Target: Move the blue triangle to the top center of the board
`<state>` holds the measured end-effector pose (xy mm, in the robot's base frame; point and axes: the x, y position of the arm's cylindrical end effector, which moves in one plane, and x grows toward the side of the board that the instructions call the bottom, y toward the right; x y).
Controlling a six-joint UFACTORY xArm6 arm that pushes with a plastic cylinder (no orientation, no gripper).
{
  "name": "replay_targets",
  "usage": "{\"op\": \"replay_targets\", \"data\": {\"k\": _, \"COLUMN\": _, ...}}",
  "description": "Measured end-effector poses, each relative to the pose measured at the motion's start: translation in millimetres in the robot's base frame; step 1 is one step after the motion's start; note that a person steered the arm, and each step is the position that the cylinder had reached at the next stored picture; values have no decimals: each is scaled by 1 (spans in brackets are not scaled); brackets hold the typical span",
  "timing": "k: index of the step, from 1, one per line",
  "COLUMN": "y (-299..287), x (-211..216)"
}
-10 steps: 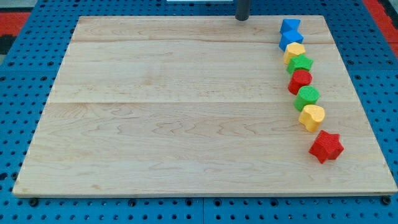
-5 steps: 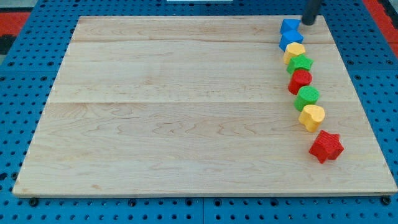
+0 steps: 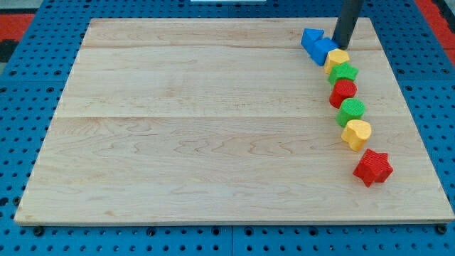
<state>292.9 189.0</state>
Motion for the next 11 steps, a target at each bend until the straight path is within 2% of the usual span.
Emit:
{"op": "replay_targets", "data": {"k": 1, "y": -35, "x": -8}}
{"op": "replay_targets", "data": {"k": 2, "y": -17, "x": -36}}
{"op": "replay_targets", "data": {"k": 3, "y": 32, "x": -39}}
{"op": "replay_targets", "data": {"k": 4, "y": 34, "x": -50}}
{"op": "replay_targets", "data": {"k": 5, "y": -54, "x": -50}}
{"op": "replay_targets", "data": {"k": 6, "y": -55, "x": -51}}
{"op": "replay_targets", "data": {"k": 7, "y": 0, "x": -96}}
{"op": "replay_targets", "data": {"k": 8, "y": -45, "x": -95}}
{"op": "replay_targets", "data": {"k": 9, "y": -134, "x": -54}}
{"op": "replay_targets", "data": {"k": 10, "y": -168, "x": -32}}
{"op": "replay_targets", "data": {"k": 11, "y": -96, "x": -50}}
